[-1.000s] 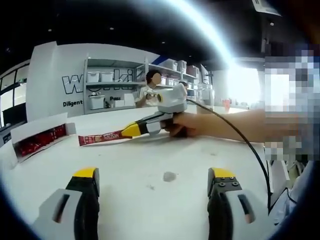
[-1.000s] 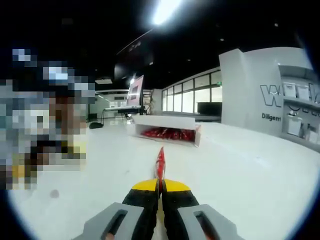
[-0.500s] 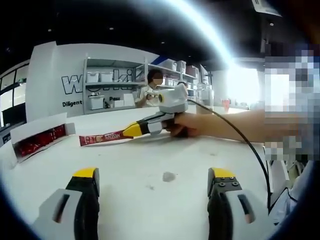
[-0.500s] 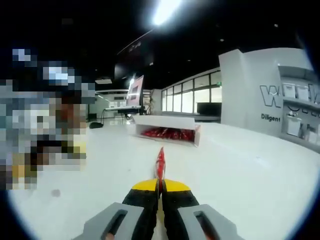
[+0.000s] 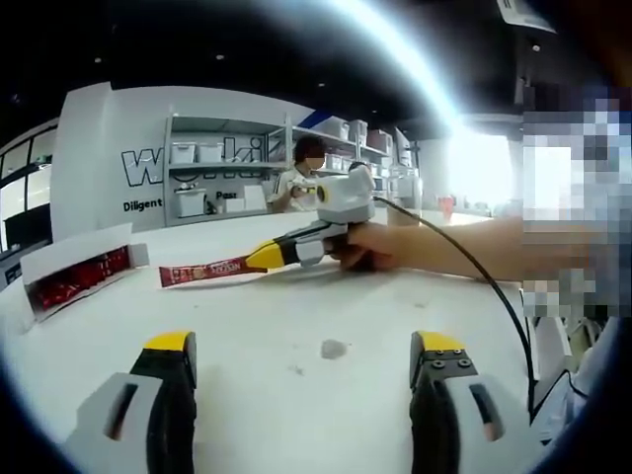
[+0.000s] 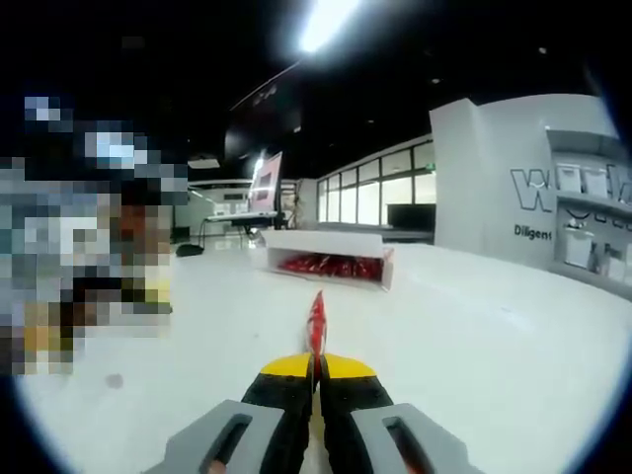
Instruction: Tear open the coffee pouch, take out the coffee, and pour the coffee from the pouch into the cup
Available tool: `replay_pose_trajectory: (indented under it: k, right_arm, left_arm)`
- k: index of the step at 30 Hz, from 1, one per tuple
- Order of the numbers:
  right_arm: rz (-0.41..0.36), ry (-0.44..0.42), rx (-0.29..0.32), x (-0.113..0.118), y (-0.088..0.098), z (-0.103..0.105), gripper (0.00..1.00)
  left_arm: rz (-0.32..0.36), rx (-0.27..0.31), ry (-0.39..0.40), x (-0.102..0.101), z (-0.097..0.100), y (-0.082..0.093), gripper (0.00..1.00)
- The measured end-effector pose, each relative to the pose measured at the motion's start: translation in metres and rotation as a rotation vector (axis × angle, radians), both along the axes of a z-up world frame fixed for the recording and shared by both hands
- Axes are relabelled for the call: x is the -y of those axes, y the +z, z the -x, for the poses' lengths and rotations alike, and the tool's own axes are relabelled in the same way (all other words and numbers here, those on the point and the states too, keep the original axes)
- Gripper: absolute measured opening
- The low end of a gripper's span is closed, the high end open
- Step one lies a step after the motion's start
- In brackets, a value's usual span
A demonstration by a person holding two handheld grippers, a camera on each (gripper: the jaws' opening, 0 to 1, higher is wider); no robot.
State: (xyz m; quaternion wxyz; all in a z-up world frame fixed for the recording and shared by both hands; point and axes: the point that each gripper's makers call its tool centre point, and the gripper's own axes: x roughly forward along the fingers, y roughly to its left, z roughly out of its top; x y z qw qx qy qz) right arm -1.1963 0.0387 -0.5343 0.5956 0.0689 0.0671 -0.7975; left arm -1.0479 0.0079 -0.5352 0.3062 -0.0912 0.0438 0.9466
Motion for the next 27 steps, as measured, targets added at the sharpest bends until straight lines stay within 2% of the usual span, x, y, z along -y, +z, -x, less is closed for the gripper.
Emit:
replay_pose_trajectory:
  k: [15,27]
  right_arm:
    - [0.026,-0.009,0.003,-0.007,0.005,0.001,0.04]
    - [0.018,-0.008,0.000,-0.012,0.004,-0.008,0.04]
  left_arm:
    - [0.003,-0.001,-0.002,-0.001,-0.002,0.000,0.90]
    - [0.004,0.003,0.002,-0.001,-0.002,-0.001,0.90]
